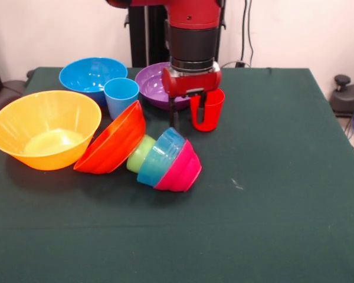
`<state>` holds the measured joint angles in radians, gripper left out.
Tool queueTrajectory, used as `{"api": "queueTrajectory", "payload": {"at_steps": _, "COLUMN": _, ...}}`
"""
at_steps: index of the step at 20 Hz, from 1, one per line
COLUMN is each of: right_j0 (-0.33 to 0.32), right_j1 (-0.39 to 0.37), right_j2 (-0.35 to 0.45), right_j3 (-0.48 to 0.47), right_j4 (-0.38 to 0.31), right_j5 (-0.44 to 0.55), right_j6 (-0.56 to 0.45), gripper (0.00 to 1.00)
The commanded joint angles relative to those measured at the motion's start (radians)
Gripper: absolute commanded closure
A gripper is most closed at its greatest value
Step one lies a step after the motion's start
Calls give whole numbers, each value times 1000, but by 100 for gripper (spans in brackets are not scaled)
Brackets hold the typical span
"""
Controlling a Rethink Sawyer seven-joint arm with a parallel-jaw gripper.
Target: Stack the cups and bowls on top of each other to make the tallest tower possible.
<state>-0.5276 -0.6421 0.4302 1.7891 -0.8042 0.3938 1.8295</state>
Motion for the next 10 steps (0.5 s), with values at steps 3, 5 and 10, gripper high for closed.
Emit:
{"api": "queueTrajectory", "payload": {"at_steps": 3, "right_j0": -31, "right_j1": 15, "right_j2": 54, "right_j3": -2, "right_j4": -89, "right_j5": -18, "right_j6": -128, "gripper": 0}}
{"api": "queueTrajectory", "payload": {"at_steps": 5, "right_j0": -30, "right_j1": 22, "right_j2": 51, "right_j3": -7, "right_j4": -100, "right_j5": -28, "right_j6": -122, "gripper": 0}}
{"api": "queueTrajectory", "payload": {"at_steps": 10, "right_j0": -31, "right_j1": 23, "right_j2": 61, "right_j3": -10, "right_j4": -96, "right_j5": -25, "right_j6": -120, "gripper": 0}}
